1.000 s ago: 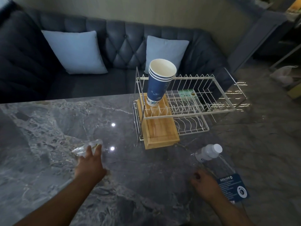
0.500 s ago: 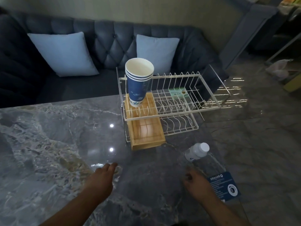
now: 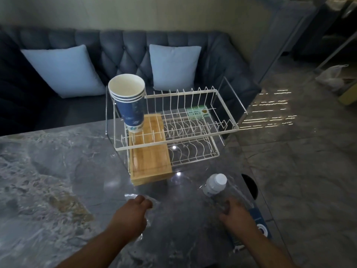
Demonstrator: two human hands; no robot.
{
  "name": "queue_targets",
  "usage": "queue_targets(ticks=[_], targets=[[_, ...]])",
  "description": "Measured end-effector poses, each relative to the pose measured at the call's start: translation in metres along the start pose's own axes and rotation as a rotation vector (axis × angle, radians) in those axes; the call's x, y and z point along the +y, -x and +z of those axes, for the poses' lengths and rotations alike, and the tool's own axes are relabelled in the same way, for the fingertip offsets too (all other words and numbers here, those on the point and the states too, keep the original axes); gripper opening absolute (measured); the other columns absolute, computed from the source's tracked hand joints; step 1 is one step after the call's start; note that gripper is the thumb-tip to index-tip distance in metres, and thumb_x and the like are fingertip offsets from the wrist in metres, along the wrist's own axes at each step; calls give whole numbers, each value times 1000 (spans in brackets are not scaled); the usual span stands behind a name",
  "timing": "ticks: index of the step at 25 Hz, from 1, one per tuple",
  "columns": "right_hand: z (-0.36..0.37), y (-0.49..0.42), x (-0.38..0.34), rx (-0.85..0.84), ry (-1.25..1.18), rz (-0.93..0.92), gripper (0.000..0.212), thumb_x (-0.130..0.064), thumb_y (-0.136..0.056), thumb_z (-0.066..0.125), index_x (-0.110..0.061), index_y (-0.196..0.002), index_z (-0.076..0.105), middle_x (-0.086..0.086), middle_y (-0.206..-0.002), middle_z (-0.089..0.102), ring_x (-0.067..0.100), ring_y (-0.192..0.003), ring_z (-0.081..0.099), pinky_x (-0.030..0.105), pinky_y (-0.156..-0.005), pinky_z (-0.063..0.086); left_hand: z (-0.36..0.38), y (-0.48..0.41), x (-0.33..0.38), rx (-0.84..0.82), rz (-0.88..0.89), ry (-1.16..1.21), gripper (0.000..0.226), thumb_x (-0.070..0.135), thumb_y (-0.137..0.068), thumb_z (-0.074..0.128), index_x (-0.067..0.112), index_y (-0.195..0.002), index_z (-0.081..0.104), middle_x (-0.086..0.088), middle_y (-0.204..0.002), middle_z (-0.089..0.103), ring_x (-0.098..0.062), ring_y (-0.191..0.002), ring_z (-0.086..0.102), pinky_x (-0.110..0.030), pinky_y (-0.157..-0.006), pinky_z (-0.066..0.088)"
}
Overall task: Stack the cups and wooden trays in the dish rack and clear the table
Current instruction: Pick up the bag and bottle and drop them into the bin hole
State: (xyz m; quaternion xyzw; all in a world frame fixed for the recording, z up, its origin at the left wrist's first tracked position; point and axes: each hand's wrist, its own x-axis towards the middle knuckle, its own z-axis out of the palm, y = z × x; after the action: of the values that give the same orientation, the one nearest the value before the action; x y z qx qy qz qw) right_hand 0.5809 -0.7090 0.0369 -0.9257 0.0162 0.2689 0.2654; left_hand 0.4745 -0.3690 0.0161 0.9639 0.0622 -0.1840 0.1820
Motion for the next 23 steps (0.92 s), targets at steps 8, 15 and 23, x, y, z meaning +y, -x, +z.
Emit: queue_targets(ticks=[8, 15, 23], targets=[[-40, -43, 19, -40, -50, -293, 111, -56, -63, 81, -31, -157, 28, -11, -160, 33, 11, -146, 33, 35, -120, 33, 2, -17, 56, -1, -45, 7, 47, 27, -85, 61, 39, -130, 59, 18, -137, 53, -8, -125, 52, -26, -92, 49], [-51, -65, 5, -100, 48, -399, 107, -57, -54, 83, -39, -149, 37, -9, -149, 46, 17, -139, 43, 36, -112, 42, -4, -19, 100, 52, -97, 45, 47, 27, -84, 63, 37, -130, 59, 15, -138, 54, -11, -124, 55, -25, -96, 46], [-43, -50, -23, -16, 74, -354, 82, -57, -64, 75, -44, -139, 44, -11, -130, 59, 14, -114, 57, 26, -85, 41, -10, -18, 115, 104, -43, 57, 48, 28, -88, 63, 37, -135, 57, 15, -142, 51, -11, -128, 53, -26, -102, 44]])
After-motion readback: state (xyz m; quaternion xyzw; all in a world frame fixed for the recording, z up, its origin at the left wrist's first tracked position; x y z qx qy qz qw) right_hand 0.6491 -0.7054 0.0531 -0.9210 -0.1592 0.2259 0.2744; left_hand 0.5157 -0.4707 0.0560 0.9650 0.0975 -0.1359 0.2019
